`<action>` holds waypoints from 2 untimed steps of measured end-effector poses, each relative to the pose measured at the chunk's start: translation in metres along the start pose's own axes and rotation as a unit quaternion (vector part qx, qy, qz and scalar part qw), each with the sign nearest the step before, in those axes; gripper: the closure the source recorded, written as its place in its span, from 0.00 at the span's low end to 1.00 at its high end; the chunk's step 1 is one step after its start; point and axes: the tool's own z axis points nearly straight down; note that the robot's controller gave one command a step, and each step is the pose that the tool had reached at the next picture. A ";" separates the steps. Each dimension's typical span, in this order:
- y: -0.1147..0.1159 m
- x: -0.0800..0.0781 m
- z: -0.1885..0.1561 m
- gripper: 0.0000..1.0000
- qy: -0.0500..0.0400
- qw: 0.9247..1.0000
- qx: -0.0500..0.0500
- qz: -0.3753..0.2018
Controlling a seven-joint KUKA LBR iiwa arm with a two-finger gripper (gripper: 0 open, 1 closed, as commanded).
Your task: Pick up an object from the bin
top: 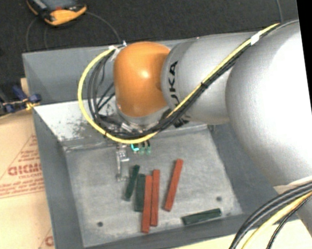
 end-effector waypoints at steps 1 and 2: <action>-0.001 -0.002 -0.005 0.00 -0.004 1.000 -0.001 0.002; -0.024 0.013 -0.006 0.00 -0.004 0.992 0.001 -0.123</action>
Offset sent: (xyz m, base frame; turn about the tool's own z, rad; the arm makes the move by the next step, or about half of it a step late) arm -0.0223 -0.0399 0.0052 -0.3805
